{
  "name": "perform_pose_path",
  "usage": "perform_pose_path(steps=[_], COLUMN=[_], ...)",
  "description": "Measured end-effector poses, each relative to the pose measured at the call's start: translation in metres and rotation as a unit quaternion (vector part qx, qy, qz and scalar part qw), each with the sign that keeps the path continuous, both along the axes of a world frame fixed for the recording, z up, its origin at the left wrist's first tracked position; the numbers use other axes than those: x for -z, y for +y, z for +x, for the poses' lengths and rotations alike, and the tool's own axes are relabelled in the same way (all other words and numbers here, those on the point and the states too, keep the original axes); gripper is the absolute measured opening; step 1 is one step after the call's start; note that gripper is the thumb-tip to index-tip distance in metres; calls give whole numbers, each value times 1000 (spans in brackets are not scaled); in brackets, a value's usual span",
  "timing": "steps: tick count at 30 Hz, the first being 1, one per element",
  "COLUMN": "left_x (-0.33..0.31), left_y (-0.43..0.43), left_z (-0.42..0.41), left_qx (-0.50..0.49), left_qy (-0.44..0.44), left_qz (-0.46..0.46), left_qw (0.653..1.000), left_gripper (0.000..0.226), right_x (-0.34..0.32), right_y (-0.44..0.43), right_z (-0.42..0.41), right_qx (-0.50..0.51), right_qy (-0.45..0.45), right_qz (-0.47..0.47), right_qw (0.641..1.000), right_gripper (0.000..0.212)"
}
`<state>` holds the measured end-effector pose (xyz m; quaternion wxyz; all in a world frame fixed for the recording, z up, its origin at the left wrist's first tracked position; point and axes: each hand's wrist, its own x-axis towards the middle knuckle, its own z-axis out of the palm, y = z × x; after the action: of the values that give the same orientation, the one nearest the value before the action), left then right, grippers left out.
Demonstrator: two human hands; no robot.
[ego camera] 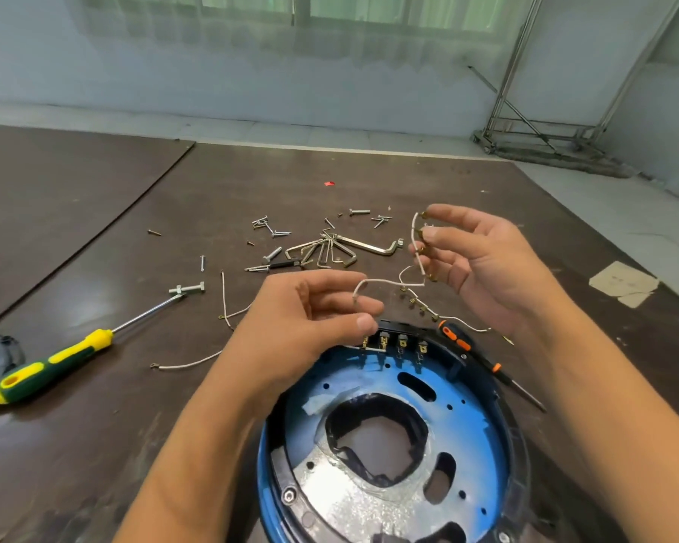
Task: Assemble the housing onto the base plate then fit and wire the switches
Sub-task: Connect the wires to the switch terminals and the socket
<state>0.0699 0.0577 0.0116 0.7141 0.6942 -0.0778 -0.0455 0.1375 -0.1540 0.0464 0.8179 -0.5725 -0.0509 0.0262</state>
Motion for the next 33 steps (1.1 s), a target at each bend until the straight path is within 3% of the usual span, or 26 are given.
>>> perform_pose_path(steps=[6, 14, 21, 27, 30, 33], left_x=[-6, -3, -4, -3, -3, -1], left_y=[6, -9, -17, -15, -21, -37], left_z=[-4, -10, -20, -18, -18, -21], left_qx=[58, 146, 235, 182, 141, 34], left_qy=[29, 51, 91, 41, -14, -112], left_qz=[-29, 133, 179, 264, 339, 399], left_qw=[997, 979, 951, 946, 930, 909], left_gripper=[32, 31, 32, 23, 39, 57], right_x=[7, 30, 30, 30, 31, 31], right_y=[-11, -3, -4, -8, -6, -1], right_z=[-20, -43, -47, -51, -51, -52], right_qx=[16, 19, -14, -20, 1, 11], right_qy=[-22, -40, -53, -46, -52, -56], right_qz=[-41, -76, -144, -155, -148, -129], right_qw=[999, 996, 988, 987, 988, 990], right_gripper=[38, 26, 28, 27, 24, 21])
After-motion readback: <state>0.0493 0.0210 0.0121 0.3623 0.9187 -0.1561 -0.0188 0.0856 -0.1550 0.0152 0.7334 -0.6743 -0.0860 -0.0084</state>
